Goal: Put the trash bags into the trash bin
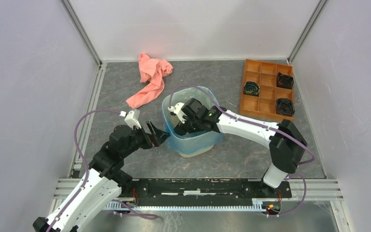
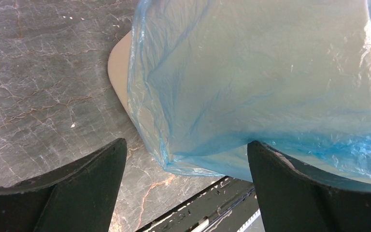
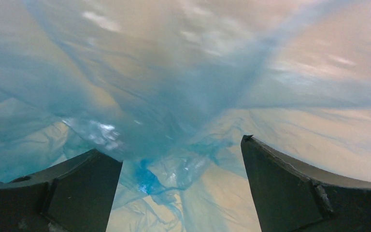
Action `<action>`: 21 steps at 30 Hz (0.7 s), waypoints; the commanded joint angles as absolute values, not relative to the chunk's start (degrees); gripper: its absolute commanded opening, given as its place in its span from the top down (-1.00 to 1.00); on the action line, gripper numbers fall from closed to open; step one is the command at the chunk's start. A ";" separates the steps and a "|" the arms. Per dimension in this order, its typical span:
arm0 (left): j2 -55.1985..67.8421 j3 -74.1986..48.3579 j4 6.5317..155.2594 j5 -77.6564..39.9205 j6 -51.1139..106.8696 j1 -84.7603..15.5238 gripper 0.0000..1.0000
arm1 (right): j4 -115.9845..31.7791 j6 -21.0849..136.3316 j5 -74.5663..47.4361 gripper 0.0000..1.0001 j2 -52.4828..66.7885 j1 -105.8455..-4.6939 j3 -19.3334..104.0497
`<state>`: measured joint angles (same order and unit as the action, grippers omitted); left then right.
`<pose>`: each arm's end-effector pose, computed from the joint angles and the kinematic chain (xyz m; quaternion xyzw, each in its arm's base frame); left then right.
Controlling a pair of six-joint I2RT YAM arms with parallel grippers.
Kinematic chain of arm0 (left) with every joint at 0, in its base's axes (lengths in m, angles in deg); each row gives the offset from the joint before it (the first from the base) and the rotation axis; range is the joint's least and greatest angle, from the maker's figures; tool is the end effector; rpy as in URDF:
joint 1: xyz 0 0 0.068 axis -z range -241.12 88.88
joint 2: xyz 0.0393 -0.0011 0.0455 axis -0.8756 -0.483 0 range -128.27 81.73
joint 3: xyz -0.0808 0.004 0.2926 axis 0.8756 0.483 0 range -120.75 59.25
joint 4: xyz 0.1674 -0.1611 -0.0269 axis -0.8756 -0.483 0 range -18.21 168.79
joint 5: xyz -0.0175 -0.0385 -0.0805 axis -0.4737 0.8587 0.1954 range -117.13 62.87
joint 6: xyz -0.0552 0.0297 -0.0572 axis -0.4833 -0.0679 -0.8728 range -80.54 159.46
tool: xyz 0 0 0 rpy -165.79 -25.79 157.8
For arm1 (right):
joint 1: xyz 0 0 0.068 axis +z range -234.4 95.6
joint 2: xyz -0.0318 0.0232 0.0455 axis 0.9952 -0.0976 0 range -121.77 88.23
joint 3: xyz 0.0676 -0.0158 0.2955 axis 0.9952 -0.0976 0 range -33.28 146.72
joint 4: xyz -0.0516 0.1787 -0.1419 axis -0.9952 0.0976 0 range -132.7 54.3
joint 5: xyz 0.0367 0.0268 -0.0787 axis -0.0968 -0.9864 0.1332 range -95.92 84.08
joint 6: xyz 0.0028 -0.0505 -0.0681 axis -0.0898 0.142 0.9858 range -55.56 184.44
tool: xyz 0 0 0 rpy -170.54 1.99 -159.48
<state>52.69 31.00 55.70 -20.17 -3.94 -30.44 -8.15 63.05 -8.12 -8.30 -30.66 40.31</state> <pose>0.0925 -0.0655 0.2541 -0.0598 0.8351 -0.3686 0.4040 0.2078 0.2880 0.2533 -0.4282 0.8591 0.1458 0.2395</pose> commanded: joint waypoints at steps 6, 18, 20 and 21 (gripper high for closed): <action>54.94 27.21 53.52 -21.94 -2.00 -30.31 -1.00 | -13.03 60.33 -11.66 -0.96 -10.45 -26.06 38.39; 55.39 23.62 52.46 -23.18 -2.20 -30.36 -1.00 | -10.04 61.55 1.53 -0.96 1.72 -26.14 39.84; 55.74 23.15 52.05 -23.41 -2.17 -30.35 -1.00 | -12.01 61.54 3.16 -0.96 1.03 -26.32 38.51; 56.11 23.06 51.94 -23.53 -2.20 -30.36 -1.00 | -12.96 61.42 4.94 -0.96 0.15 -26.37 37.70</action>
<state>55.27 25.97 51.39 -22.55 -3.74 -30.49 -9.07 61.21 -1.19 0.77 -26.38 38.95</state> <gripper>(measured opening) 0.996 0.979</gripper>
